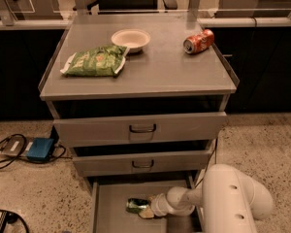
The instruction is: Pick green can from bottom drawer and place on counter
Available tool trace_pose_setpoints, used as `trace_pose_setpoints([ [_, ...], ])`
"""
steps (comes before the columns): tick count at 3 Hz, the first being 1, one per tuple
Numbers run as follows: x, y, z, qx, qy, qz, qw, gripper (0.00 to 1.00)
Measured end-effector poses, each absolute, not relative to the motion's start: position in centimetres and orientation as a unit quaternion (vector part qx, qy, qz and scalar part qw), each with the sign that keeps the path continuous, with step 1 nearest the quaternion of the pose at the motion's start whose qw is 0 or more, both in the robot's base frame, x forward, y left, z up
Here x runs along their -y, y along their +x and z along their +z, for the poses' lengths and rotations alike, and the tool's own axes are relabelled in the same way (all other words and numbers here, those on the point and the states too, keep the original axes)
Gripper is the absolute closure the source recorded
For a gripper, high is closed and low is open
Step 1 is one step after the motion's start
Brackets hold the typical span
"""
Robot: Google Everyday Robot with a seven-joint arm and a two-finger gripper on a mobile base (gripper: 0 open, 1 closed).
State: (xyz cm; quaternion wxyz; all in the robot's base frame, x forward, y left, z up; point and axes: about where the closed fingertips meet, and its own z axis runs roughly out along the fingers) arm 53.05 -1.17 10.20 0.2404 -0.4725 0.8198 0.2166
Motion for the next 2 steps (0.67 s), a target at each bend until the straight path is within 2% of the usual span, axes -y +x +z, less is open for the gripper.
trace_pose_setpoints([
  [1, 1.16, 53.05, 10.19, -0.820, -0.472, 0.217, 0.240, 1.00],
  [2, 1.15, 53.04, 10.18, -0.822, -0.471, 0.219, 0.233, 1.00],
])
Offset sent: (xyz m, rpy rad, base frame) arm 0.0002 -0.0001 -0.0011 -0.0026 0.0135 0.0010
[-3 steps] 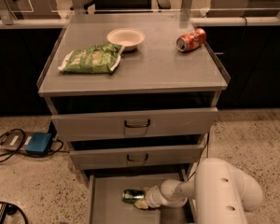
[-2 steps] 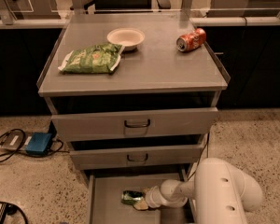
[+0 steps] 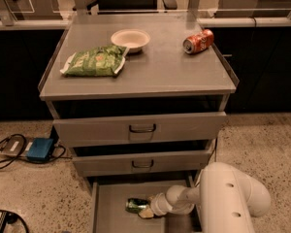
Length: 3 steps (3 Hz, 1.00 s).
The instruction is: Pick green can from bottom drawer and place on counter
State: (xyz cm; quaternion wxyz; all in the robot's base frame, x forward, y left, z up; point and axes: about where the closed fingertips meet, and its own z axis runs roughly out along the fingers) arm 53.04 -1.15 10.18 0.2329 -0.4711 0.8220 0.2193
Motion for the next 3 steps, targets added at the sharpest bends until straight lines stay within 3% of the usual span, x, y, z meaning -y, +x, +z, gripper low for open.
trace_pose_setpoints([
  [3, 3.1, 51.6, 16.1, -0.828, -0.481, 0.214, 0.191, 1.00],
])
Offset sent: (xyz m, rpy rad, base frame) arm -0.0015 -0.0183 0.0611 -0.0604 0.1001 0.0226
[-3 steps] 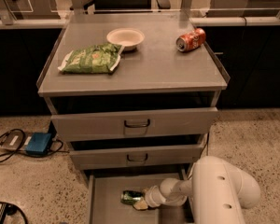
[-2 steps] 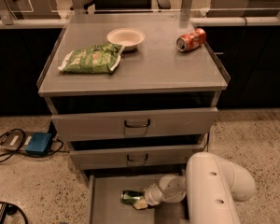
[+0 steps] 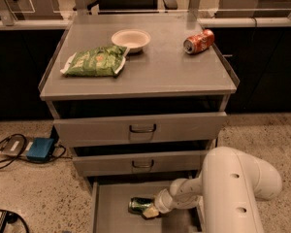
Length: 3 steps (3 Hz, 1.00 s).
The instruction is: Pick green can from bottom drawer and place on counter
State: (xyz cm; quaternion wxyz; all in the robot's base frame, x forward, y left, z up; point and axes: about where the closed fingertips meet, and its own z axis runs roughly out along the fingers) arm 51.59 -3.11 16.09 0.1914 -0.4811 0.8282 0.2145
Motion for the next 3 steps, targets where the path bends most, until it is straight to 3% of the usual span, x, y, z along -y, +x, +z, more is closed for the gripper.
trace_pose_setpoints([
  [2, 6.3, 47.5, 26.7, -0.792, -0.518, 0.193, 0.258, 1.00],
  [3, 9.2, 45.9, 36.2, -0.759, -0.540, 0.203, 0.301, 1.00],
])
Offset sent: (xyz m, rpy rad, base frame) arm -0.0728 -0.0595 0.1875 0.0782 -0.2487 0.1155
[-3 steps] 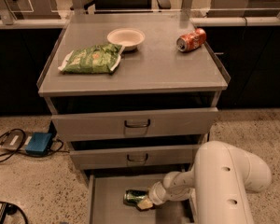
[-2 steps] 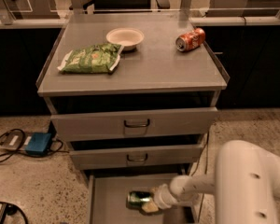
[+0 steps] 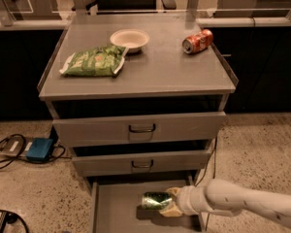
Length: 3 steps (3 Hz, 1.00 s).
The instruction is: Pick green can from bottom drawer and place on counter
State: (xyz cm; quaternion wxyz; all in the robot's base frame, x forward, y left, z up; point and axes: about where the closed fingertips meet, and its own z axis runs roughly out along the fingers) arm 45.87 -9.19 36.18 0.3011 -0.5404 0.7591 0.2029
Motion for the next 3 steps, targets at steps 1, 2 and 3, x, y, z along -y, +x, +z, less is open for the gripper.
trace_pose_setpoints([
  [1, 11.0, 45.1, 41.5, -0.743, -0.549, 0.209, 0.320, 1.00],
  [2, 13.0, 46.4, 49.7, -0.732, -0.546, 0.226, 0.339, 1.00],
  [3, 14.3, 46.7, 55.3, -0.729, -0.541, 0.230, 0.350, 1.00],
])
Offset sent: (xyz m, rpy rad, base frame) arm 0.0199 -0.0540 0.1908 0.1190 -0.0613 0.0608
